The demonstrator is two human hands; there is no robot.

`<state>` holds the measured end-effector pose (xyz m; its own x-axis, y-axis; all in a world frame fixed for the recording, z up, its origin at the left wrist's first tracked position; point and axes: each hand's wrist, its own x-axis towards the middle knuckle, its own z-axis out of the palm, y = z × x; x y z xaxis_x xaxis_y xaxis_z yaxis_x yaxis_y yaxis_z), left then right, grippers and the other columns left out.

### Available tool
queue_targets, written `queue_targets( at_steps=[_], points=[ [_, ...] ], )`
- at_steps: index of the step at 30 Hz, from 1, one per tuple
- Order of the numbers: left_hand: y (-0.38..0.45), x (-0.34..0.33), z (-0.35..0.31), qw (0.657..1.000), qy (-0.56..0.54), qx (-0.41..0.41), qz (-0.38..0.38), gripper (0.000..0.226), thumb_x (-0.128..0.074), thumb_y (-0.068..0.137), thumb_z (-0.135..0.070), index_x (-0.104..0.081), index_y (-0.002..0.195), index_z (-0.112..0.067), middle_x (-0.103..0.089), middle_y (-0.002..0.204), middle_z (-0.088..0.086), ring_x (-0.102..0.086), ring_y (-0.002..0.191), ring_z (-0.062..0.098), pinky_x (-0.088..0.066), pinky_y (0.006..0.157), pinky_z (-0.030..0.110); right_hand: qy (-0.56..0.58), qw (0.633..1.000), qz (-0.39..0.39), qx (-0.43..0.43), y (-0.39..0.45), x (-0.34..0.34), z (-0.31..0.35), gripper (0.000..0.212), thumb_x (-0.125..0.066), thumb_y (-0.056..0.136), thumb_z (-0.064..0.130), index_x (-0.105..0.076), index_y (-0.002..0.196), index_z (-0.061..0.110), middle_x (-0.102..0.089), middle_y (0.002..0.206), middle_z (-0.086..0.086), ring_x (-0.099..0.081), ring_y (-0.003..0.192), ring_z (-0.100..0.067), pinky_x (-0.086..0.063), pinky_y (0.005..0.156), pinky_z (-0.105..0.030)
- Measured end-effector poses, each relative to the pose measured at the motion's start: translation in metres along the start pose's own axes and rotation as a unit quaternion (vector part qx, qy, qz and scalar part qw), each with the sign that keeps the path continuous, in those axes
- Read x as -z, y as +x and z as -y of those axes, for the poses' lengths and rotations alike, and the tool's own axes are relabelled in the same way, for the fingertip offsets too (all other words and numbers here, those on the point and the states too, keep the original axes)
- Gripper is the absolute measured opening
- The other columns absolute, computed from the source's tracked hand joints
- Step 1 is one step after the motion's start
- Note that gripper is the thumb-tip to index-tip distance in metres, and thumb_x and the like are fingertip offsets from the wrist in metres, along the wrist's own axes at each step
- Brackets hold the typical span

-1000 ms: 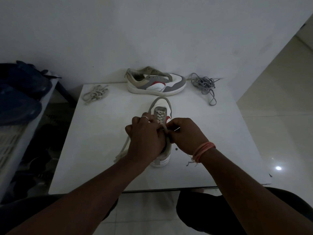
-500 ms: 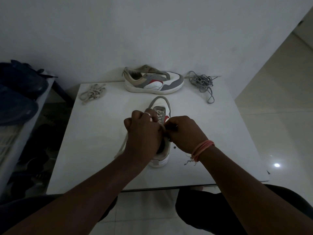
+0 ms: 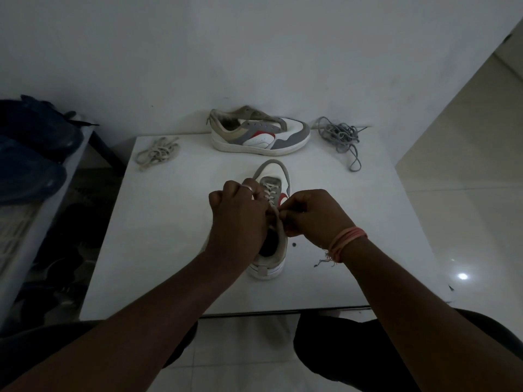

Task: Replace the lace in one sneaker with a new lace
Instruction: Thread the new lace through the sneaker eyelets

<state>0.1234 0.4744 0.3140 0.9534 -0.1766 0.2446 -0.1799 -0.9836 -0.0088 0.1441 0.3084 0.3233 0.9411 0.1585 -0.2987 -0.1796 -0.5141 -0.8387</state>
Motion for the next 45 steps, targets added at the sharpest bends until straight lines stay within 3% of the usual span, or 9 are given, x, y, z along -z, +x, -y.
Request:
queue_targets(
  at_steps=[6, 9, 12, 15, 22, 29, 34, 37, 45],
  points=[
    [0.002, 0.002, 0.003, 0.996, -0.046, 0.061, 0.036, 0.035, -0.069, 0.087, -0.041, -0.057, 0.112, -0.020, -0.059, 0.115, 0.006, -0.057, 0.101, 0.027, -0.040, 0.078, 0.037, 0.118, 0.988, -0.015, -0.098, 0.001, -0.005, 0.003, 0.013, -0.058, 0.092, -0.004, -0.068, 0.084, -0.002, -0.073, 0.077, -0.020, -0.074, 0.067, -0.030, -0.063, 0.070, -0.042],
    [0.000, 0.006, 0.009, 0.994, -0.038, 0.068, 0.079, 0.047, -0.072, 0.082, -0.039, -0.051, 0.118, -0.017, -0.056, 0.116, 0.007, -0.056, 0.103, 0.027, -0.042, 0.079, 0.037, 0.223, 0.952, -0.106, -0.181, 0.013, 0.017, 0.000, 0.016, -0.053, 0.097, 0.004, -0.066, 0.106, 0.001, -0.069, 0.096, -0.021, -0.072, 0.085, -0.031, -0.062, 0.075, -0.038],
    [-0.001, 0.010, 0.015, 0.985, -0.070, 0.093, 0.127, 0.060, -0.079, 0.074, -0.045, -0.048, 0.117, -0.017, -0.055, 0.116, 0.007, -0.056, 0.105, 0.029, -0.046, 0.083, 0.041, 0.022, 0.943, -0.263, -0.202, 0.017, 0.064, -0.008, 0.041, -0.047, 0.103, 0.044, -0.069, 0.120, 0.014, -0.070, 0.113, -0.012, -0.067, 0.105, -0.028, -0.050, 0.087, -0.032],
    [-0.004, 0.009, 0.014, 0.968, -0.138, 0.132, 0.165, 0.057, -0.077, 0.078, -0.040, -0.046, 0.117, -0.014, -0.053, 0.117, 0.011, -0.058, 0.103, 0.032, -0.049, 0.079, 0.041, 0.020, 0.930, -0.344, -0.131, 0.021, 0.066, -0.021, 0.029, -0.054, 0.093, 0.020, -0.062, 0.116, 0.006, -0.069, 0.106, -0.020, -0.066, 0.087, -0.026, -0.056, 0.086, -0.042],
    [0.002, 0.002, 0.016, 0.932, -0.239, 0.196, 0.190, 0.056, -0.078, 0.082, -0.032, -0.044, 0.118, -0.007, -0.057, 0.116, 0.014, -0.061, 0.100, 0.033, -0.041, 0.074, 0.033, -0.175, 0.982, -0.042, 0.065, 0.009, -0.002, -0.005, 0.013, -0.062, 0.096, 0.023, -0.073, 0.096, 0.016, -0.069, 0.097, 0.002, -0.062, 0.087, -0.015, -0.050, 0.083, -0.031],
    [0.003, -0.001, 0.024, 0.898, -0.295, 0.234, 0.226, 0.074, -0.087, 0.063, -0.045, -0.041, 0.110, -0.013, -0.061, 0.104, 0.015, -0.070, 0.079, 0.036, -0.060, 0.076, 0.047, -0.371, 0.884, -0.180, -0.218, 0.002, 0.052, -0.033, 0.026, -0.055, 0.088, 0.024, -0.064, 0.110, 0.012, -0.066, 0.115, -0.016, -0.063, 0.107, -0.037, -0.050, 0.088, -0.040],
    [0.006, -0.001, 0.025, 0.897, -0.296, 0.229, 0.236, 0.077, -0.086, 0.062, -0.049, -0.041, 0.114, -0.014, -0.062, 0.105, 0.015, -0.070, 0.081, 0.035, -0.059, 0.078, 0.047, -0.309, 0.950, -0.040, -0.017, -0.001, 0.016, -0.016, 0.032, -0.062, 0.093, 0.031, -0.059, 0.124, 0.024, -0.053, 0.121, -0.007, -0.054, 0.111, -0.029, -0.050, 0.094, -0.041],
    [0.005, -0.002, 0.026, 0.896, -0.300, 0.232, 0.231, 0.073, -0.085, 0.066, -0.047, -0.041, 0.114, -0.014, -0.063, 0.104, 0.014, -0.070, 0.081, 0.033, -0.060, 0.077, 0.046, -0.234, 0.969, -0.021, 0.079, 0.005, -0.004, -0.001, 0.009, -0.060, 0.096, 0.020, -0.066, 0.102, 0.020, -0.061, 0.104, -0.002, -0.058, 0.092, -0.018, -0.050, 0.080, -0.029],
    [0.007, -0.002, 0.031, 0.879, -0.323, 0.235, 0.262, 0.077, -0.090, 0.060, -0.048, -0.044, 0.113, -0.016, -0.063, 0.100, 0.009, -0.071, 0.079, 0.031, -0.061, 0.076, 0.047, -0.356, 0.893, -0.178, -0.211, 0.003, 0.057, -0.032, 0.023, -0.057, 0.082, 0.023, -0.065, 0.101, 0.012, -0.068, 0.107, -0.016, -0.065, 0.099, -0.038, -0.053, 0.085, -0.038]
  ],
)
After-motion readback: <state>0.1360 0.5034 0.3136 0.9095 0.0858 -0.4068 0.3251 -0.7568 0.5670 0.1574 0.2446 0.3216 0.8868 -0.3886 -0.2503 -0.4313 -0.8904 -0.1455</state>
